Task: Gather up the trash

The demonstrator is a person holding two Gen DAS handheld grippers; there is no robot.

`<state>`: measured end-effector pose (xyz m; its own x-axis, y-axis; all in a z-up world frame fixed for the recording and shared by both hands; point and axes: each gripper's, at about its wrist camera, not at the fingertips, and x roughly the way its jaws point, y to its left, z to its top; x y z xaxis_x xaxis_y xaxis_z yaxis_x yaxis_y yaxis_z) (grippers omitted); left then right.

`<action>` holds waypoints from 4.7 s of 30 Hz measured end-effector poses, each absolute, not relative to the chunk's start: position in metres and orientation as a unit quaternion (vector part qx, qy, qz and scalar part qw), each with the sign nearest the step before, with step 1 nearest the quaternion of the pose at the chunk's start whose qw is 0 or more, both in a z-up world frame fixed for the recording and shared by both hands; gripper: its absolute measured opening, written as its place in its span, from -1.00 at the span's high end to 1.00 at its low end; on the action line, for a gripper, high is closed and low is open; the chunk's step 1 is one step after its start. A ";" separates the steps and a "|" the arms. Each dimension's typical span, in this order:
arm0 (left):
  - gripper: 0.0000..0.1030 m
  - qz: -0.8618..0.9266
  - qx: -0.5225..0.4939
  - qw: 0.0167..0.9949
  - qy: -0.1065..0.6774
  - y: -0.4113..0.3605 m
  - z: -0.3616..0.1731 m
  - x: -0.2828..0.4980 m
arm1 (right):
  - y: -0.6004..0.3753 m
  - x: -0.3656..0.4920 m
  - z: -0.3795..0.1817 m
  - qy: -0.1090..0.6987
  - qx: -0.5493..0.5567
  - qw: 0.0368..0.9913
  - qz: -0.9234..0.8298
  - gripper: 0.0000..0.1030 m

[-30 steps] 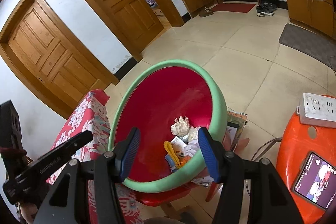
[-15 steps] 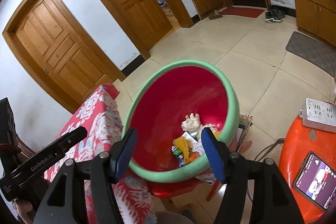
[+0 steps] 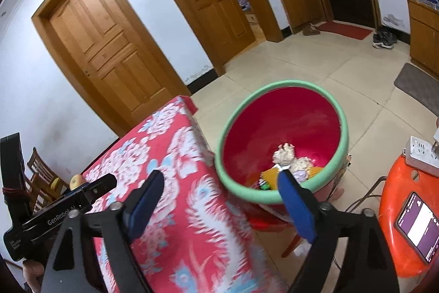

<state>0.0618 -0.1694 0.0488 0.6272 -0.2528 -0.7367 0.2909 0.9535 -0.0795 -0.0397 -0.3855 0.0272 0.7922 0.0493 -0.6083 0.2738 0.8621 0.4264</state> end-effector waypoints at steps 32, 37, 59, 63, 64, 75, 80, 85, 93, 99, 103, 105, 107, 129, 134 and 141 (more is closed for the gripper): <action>-0.80 -0.015 -0.031 0.939 0.342 -0.043 0.079 -0.046 | -0.248 -0.098 0.064 0.314 0.128 0.941 -0.002 -0.99; -0.80 -0.010 -0.039 0.941 0.336 -0.036 0.081 -0.049 | -0.241 -0.100 0.064 0.313 0.122 0.942 0.003 -0.99; -0.80 -0.008 -0.043 0.941 0.335 -0.031 0.079 -0.050 | -0.231 -0.101 0.063 0.314 0.120 0.942 0.006 -0.99; -0.80 -0.009 -0.043 0.941 0.335 -0.031 0.079 -0.050 | -0.233 -0.101 0.063 0.314 0.120 0.942 0.006 -0.99; -0.80 -0.008 -0.043 0.941 0.335 -0.031 0.079 -0.050 | -0.232 -0.101 0.063 0.314 0.120 0.942 0.006 -0.99; -0.80 -0.009 -0.043 0.941 0.335 -0.031 0.078 -0.049 | -0.233 -0.101 0.063 0.314 0.120 0.942 0.006 -0.99; -0.80 -0.009 -0.043 0.941 0.336 -0.031 0.078 -0.049 | -0.231 -0.101 0.064 0.314 0.120 0.942 0.006 -0.99; -0.80 -0.009 -0.042 0.941 0.335 -0.031 0.078 -0.049 | -0.232 -0.101 0.063 0.314 0.120 0.942 0.006 -0.99; -0.80 -0.009 -0.042 0.941 0.335 -0.031 0.078 -0.049 | -0.232 -0.101 0.064 0.314 0.120 0.942 0.006 -0.99; -0.80 -0.009 -0.042 0.941 0.335 -0.031 0.078 -0.049 | -0.232 -0.101 0.064 0.314 0.120 0.942 0.006 -0.99; -0.80 -0.009 -0.042 0.941 0.334 -0.031 0.078 -0.049 | -0.232 -0.101 0.064 0.314 0.120 0.942 0.006 -0.99; -0.80 -0.009 -0.042 0.941 0.335 -0.031 0.078 -0.049 | -0.232 -0.100 0.064 0.314 0.120 0.942 0.006 -0.99; -0.80 -0.010 -0.042 0.941 0.335 -0.031 0.078 -0.049 | -0.233 -0.100 0.064 0.314 0.120 0.942 0.006 -0.99; -0.80 -0.011 -0.042 0.941 0.337 -0.032 0.077 -0.049 | -0.231 -0.101 0.064 0.314 0.121 0.942 0.006 -0.99; -0.80 -0.011 -0.042 0.940 0.337 -0.033 0.077 -0.049 | -0.230 -0.101 0.063 0.315 0.121 0.941 0.007 -0.99; -0.80 -0.011 -0.042 0.940 0.338 -0.033 0.077 -0.049 | -0.231 -0.101 0.063 0.315 0.121 0.942 0.006 -0.99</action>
<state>-0.0493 -0.0330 0.0769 0.7707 -0.0491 -0.6353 -0.0079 0.9962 -0.0867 -0.1005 -0.2314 0.0633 0.8021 0.0877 -0.5908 0.0639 0.9709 0.2309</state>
